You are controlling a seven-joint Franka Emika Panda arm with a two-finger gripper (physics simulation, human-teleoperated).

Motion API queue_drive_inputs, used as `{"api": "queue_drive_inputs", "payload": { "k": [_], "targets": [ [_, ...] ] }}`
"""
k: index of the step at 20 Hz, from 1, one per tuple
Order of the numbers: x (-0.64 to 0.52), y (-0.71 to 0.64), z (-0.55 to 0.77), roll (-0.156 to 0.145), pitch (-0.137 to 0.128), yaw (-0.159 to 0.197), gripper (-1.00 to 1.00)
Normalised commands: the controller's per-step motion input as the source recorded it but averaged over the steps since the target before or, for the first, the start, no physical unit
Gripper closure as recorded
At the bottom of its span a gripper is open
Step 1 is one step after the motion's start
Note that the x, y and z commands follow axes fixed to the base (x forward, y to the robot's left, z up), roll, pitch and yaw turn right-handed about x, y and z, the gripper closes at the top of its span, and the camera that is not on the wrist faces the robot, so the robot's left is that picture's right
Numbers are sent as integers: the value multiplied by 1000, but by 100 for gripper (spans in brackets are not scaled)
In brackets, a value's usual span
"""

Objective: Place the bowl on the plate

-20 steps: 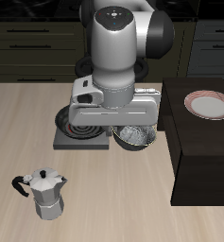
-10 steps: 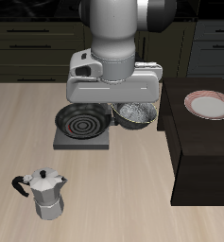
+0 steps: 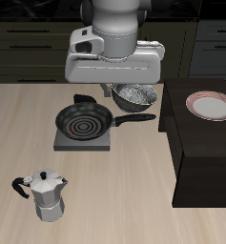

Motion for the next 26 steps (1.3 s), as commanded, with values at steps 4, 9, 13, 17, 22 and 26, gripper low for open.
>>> {"api": "queue_drive_inputs", "payload": {
  "k": [4,9,13,17,22,26],
  "targets": [
    [-115,-10,245,-2,-42,-1,100],
    [-61,41,56,8,-8,9,100],
    [-55,17,99,-12,-16,4,100],
    [-88,215,70,41,-13,-7,100],
    [24,228,-14,19,1,-7,100],
    [-88,371,-23,40,-6,8,100]
  ]
}}
